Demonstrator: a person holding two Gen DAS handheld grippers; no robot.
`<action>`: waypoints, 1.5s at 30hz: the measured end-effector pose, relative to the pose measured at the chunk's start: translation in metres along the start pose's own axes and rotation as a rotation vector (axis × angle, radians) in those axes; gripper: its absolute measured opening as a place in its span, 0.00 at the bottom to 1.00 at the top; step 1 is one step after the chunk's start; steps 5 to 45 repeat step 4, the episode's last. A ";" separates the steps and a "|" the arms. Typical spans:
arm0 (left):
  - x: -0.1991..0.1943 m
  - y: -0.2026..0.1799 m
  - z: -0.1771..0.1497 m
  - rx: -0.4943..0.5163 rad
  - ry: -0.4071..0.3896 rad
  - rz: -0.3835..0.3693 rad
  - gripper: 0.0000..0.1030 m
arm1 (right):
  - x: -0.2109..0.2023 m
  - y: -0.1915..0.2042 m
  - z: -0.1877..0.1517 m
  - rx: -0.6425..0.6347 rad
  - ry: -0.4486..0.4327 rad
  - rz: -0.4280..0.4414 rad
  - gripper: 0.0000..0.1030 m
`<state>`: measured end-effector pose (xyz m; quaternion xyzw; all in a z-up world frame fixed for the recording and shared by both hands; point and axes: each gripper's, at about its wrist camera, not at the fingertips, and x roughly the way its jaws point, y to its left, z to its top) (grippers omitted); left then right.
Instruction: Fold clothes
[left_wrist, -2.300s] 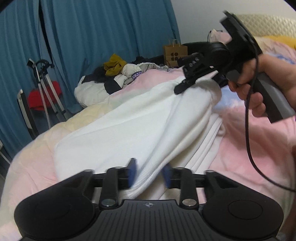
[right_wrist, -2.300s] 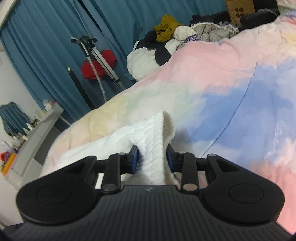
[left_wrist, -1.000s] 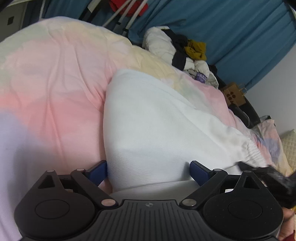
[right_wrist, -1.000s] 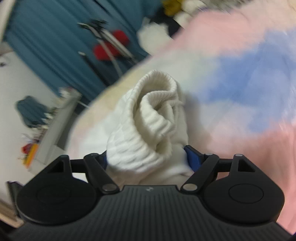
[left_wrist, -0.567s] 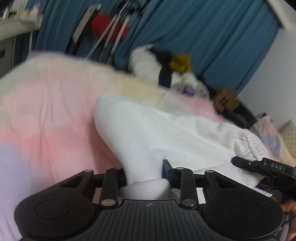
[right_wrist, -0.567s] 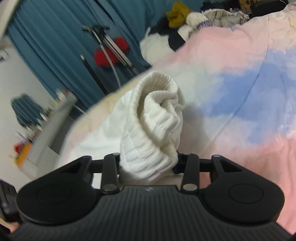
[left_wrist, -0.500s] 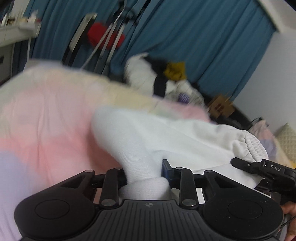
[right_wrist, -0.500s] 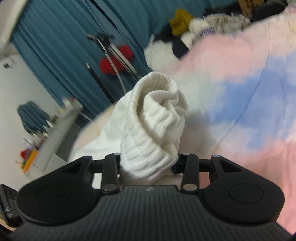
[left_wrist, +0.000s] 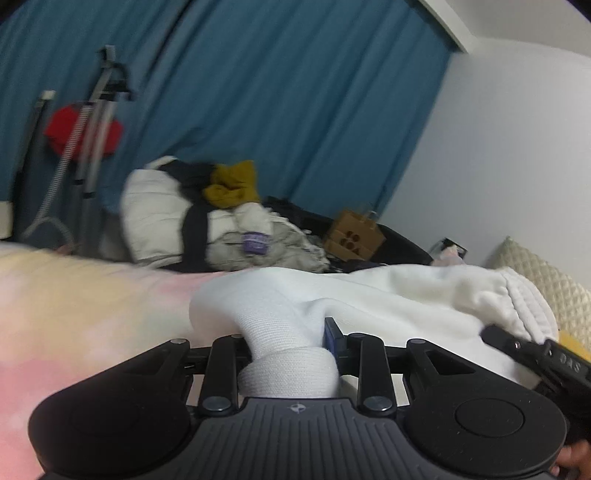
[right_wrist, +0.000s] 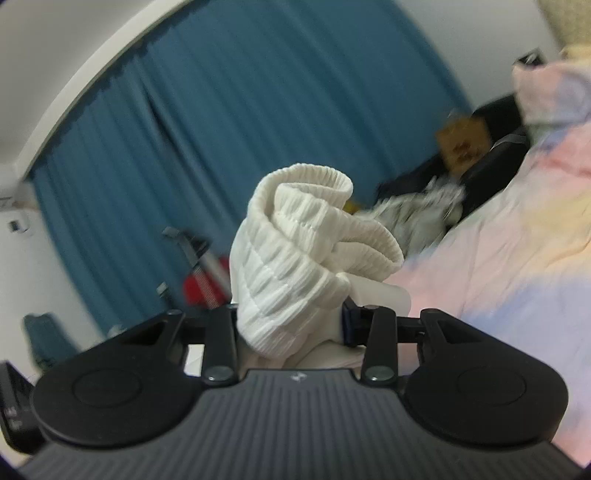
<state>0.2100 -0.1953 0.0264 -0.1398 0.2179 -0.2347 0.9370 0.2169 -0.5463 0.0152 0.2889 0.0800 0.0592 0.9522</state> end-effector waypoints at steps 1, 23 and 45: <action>0.024 -0.004 0.002 0.012 0.009 -0.015 0.29 | 0.008 -0.010 0.001 -0.001 -0.001 -0.025 0.40; 0.092 -0.013 -0.001 0.059 0.049 -0.032 0.29 | 0.031 -0.042 0.004 -0.008 0.000 -0.098 0.40; 0.092 -0.013 -0.001 0.059 0.049 -0.032 0.29 | 0.031 -0.042 0.004 -0.008 0.000 -0.098 0.40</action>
